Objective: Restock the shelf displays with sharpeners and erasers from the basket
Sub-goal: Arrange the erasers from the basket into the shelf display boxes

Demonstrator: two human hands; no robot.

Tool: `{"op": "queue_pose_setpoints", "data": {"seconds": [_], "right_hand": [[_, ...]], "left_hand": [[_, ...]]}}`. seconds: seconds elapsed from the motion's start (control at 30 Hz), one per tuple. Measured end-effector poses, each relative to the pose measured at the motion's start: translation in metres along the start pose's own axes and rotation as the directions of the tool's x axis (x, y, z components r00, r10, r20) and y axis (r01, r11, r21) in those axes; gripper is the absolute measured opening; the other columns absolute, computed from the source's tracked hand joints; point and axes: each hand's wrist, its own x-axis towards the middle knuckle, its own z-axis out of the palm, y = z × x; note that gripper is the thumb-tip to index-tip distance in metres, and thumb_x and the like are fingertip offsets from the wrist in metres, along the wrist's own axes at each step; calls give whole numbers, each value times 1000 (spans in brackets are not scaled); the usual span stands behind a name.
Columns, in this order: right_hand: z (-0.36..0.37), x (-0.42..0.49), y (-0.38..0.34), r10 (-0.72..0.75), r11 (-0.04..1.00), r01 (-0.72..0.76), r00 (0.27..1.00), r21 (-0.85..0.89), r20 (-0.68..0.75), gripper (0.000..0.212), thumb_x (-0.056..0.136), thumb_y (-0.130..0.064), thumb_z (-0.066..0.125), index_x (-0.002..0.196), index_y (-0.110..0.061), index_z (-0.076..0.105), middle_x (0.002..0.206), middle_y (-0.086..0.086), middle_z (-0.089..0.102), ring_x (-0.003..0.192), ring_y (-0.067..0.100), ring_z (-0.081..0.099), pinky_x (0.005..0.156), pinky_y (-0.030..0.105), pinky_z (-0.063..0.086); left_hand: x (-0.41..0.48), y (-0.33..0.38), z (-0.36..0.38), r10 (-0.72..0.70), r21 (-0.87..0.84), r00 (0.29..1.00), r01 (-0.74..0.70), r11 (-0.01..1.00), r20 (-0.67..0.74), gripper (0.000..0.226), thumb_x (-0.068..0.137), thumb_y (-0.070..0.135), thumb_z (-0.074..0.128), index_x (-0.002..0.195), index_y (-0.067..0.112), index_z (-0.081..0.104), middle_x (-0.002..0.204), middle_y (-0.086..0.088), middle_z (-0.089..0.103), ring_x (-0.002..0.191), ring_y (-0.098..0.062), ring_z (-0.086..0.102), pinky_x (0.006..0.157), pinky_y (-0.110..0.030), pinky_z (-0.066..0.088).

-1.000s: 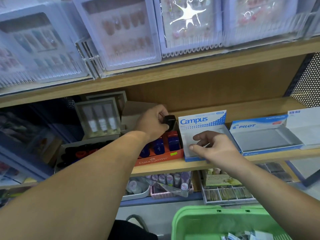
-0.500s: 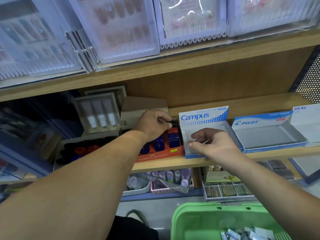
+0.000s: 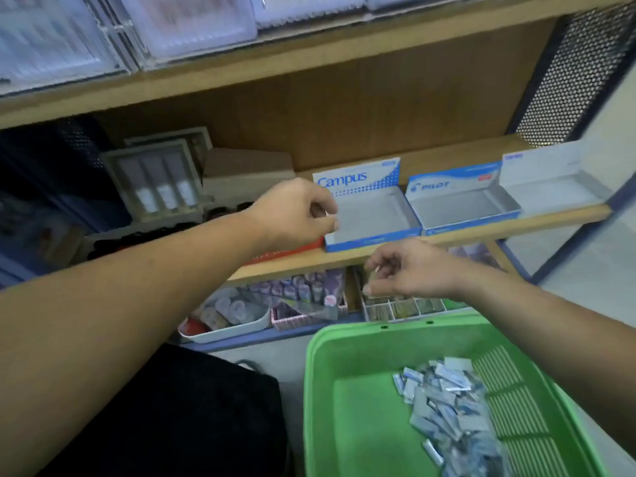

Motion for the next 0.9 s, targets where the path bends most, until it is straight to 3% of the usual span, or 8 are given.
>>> {"op": "queue_pose_setpoints", "data": {"seconds": [0.13, 0.27, 0.33, 0.43, 0.6, 0.7, 0.77, 0.9], "right_hand": [[14, -46, 52, 189, 940, -108, 955, -325, 230, 44, 82, -39, 84, 117, -17, 68, 86, -3, 69, 72, 10, 59, 65, 25, 49], [35, -76, 105, 324, 848, -158, 910, -507, 260, 59, 84, -51, 77, 132, -21, 63, 92, -13, 55, 92, 15, 56, 79, 26, 44], [42, -87, 131, 353, 836, -193, 906, -513, 235, 56, 86, -47, 75, 133, -19, 61, 94, -10, 56, 94, 19, 55, 78, 27, 42], [48, -103, 167, 400, 810, -241, 894, -535, 202, 57, 88, -45, 73, 138, -23, 56, 132, 0, 61, 117, 22, 59, 94, 30, 48], [52, -104, 203, 373, 777, -195, 908, -598, 189, 63, 91, -43, 70, 147, -25, 48, 148, 1, 49, 131, 24, 52, 107, 36, 46], [68, -85, 215, 295, 851, -186, 943, -492, 154, 72, 88, -36, 74, 151, -22, 41, 151, 6, 43, 136, 26, 46, 111, 35, 41], [79, -72, 226, 287, 849, -192, 950, -492, 124, 80, 87, -34, 76, 154, -18, 36, 157, 9, 34, 143, 29, 36, 115, 34, 35], [93, -57, 248, 266, 805, -227, 964, -548, -9, 84, 80, -36, 81, 149, -21, 36, 140, 5, 33, 131, 27, 34, 105, 35, 41]], "left_hand": [[-26, 50, 56, 145, 43, 908, -176, 983, 392, 12, 90, 30, 75, 97, 21, 78, 83, 10, 75, 71, -1, 65, 64, -12, 49], [-43, 72, 159, 162, -91, 825, -134, 987, 542, 13, 91, 26, 76, 96, 15, 78, 80, 7, 71, 69, -5, 61, 61, -13, 46], [-51, 76, 212, 125, -147, 799, -47, 988, 588, 11, 91, 19, 73, 96, 10, 78, 86, -1, 74, 72, -9, 61, 67, -17, 52], [-58, 68, 278, 38, -150, 744, 84, 985, 667, 13, 91, 19, 73, 101, 12, 77, 101, -4, 76, 92, -18, 69, 89, -36, 58], [-64, 41, 351, -121, -103, 777, 233, 967, 617, 33, 87, 31, 76, 115, 17, 71, 111, -5, 70, 101, -26, 66, 88, -32, 54], [-67, 34, 385, -183, -256, 832, 358, 898, 524, 40, 72, 47, 75, 103, 23, 72, 98, -2, 72, 87, -22, 69, 80, -39, 58], [-68, 31, 408, -179, -357, 869, 367, 859, 461, 58, 65, 57, 70, 113, 25, 73, 106, -2, 69, 95, -19, 68, 86, -35, 56], [-66, 35, 415, -161, -462, 915, 331, 823, 369, 59, 76, 34, 88, 129, 19, 67, 114, 2, 55, 101, -13, 55, 85, -17, 40]]}}
